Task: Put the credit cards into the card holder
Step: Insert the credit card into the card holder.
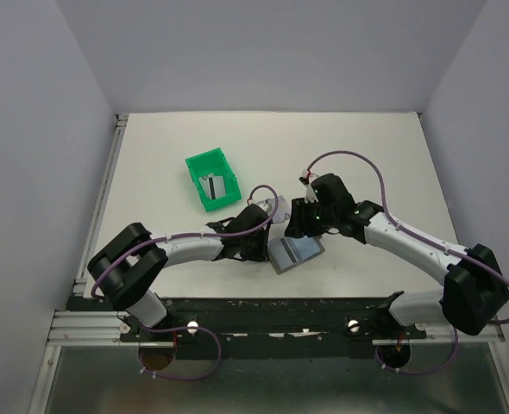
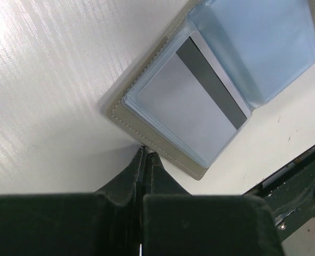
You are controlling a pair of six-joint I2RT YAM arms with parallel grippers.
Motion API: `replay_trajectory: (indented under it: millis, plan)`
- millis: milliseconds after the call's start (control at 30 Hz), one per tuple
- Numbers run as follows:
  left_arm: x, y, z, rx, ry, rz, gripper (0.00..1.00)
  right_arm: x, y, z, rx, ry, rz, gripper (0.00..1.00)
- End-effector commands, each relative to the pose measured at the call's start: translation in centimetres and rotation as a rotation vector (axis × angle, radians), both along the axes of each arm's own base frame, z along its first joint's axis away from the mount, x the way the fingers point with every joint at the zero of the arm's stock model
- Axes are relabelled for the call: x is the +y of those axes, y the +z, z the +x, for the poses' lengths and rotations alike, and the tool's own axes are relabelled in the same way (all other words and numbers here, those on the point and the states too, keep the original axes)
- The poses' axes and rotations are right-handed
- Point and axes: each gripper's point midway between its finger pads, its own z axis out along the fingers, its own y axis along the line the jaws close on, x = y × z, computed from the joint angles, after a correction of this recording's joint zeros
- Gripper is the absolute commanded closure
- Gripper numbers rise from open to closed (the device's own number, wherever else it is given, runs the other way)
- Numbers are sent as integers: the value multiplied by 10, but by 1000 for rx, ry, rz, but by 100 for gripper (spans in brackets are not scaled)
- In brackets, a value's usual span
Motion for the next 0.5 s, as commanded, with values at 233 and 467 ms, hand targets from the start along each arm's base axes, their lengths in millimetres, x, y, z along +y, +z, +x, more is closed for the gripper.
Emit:
replay_trajectory:
  millis: [233, 467]
  plan:
    - [33, -11, -6, -13, 53, 104, 98, -23, -7, 5, -13, -47, -113, 49]
    - [28, -8, -2, -20, 50, 98, 99, 1, -20, -5, 73, 93, -59, 71]
